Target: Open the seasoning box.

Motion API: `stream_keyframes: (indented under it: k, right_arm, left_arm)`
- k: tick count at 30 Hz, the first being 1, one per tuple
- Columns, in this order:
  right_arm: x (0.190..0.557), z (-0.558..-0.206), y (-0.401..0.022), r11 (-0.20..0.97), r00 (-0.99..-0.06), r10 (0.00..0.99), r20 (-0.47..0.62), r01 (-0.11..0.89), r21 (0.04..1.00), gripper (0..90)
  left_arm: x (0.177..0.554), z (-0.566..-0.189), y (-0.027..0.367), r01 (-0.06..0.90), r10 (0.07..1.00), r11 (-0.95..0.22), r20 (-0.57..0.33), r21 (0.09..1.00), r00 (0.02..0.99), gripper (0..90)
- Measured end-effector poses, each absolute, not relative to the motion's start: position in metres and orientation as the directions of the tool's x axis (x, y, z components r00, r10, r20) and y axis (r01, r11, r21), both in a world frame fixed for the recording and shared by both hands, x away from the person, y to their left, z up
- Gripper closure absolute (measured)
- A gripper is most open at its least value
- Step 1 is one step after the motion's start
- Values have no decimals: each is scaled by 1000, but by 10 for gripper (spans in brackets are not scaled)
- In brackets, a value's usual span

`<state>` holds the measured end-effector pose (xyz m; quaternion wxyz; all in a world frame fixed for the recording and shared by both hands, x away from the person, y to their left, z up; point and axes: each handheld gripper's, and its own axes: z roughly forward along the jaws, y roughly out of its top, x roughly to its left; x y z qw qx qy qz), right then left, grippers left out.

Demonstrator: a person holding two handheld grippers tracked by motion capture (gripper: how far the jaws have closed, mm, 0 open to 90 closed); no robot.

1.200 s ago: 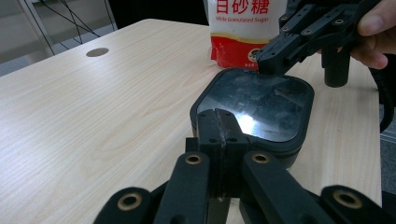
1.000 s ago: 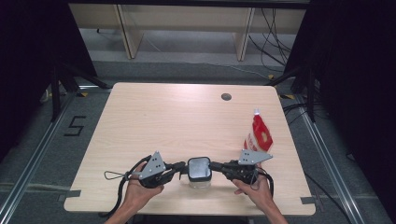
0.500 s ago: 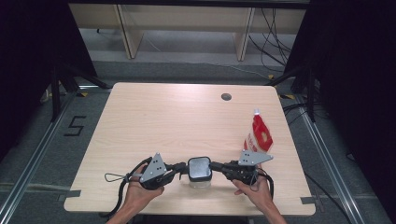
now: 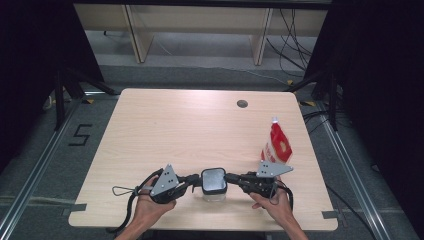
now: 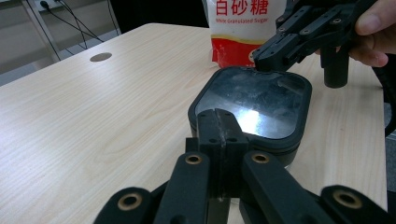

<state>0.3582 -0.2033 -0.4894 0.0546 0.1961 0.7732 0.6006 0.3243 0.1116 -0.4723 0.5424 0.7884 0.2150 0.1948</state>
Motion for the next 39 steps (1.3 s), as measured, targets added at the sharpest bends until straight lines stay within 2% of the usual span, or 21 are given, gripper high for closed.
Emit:
stream_keyframes:
  k: [4,11,15,17,19,25,28,32,39]
  right_arm:
    - [355,-486,-199,238,-916,392,89,194,952,900]
    - [353,-480,-201,230,-906,416,78,188,955,900]
    - [348,-476,-203,239,-898,429,100,219,946,900]
    - [344,-475,-205,304,-889,457,35,193,933,900]
    - [342,-474,-206,353,-891,454,-14,165,921,900]
    - [336,-472,-205,405,-902,429,-56,136,904,900]
    - [333,-471,-200,404,-900,433,-45,149,903,900]
    - [333,-469,-195,420,-906,415,-83,109,901,900]
    - [329,-462,-182,409,-912,402,-87,94,908,900]
  left_arm:
    - [324,-473,112,119,551,-321,82,940,831,897]
    - [324,-473,111,124,551,-315,75,941,831,897]
    - [325,-473,111,122,548,-314,75,942,833,897]
    - [325,-474,112,120,546,-309,72,943,835,897]
    - [324,-474,112,122,551,-304,70,945,831,897]
    - [324,-475,112,125,550,-299,64,946,832,897]
    - [324,-476,113,127,553,-296,61,947,831,897]
    - [324,-476,114,130,553,-297,59,946,831,897]
    - [324,-477,114,141,558,-295,51,945,828,897]
